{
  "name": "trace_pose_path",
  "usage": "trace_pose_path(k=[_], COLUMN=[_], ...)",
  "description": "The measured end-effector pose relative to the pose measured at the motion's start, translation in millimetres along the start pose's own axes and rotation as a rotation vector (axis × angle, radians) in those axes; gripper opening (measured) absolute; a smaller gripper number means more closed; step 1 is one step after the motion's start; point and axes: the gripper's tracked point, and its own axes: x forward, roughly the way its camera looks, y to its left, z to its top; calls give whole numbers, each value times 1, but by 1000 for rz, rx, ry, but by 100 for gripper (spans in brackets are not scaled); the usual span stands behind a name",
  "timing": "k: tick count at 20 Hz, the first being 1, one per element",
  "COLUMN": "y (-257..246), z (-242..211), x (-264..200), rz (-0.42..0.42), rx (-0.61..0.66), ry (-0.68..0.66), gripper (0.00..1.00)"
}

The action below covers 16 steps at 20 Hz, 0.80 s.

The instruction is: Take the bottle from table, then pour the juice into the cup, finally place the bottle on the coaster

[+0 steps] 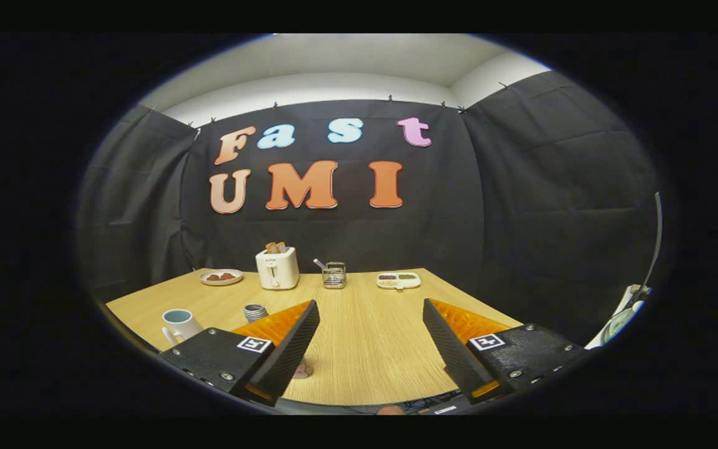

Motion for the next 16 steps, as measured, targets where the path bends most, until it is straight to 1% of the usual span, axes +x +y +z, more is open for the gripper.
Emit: trace_pose_path(k=[4, 9, 13, 16], y=[9, 36, 62, 78], z=[1, -1, -11, -25], x=[-7, -18, -29, -30], rz=[17, 66, 124, 148], rx=[-3, -39, -56, -84], ry=[-5, -13, -8, 4], gripper=[99, 99, 99, 99])
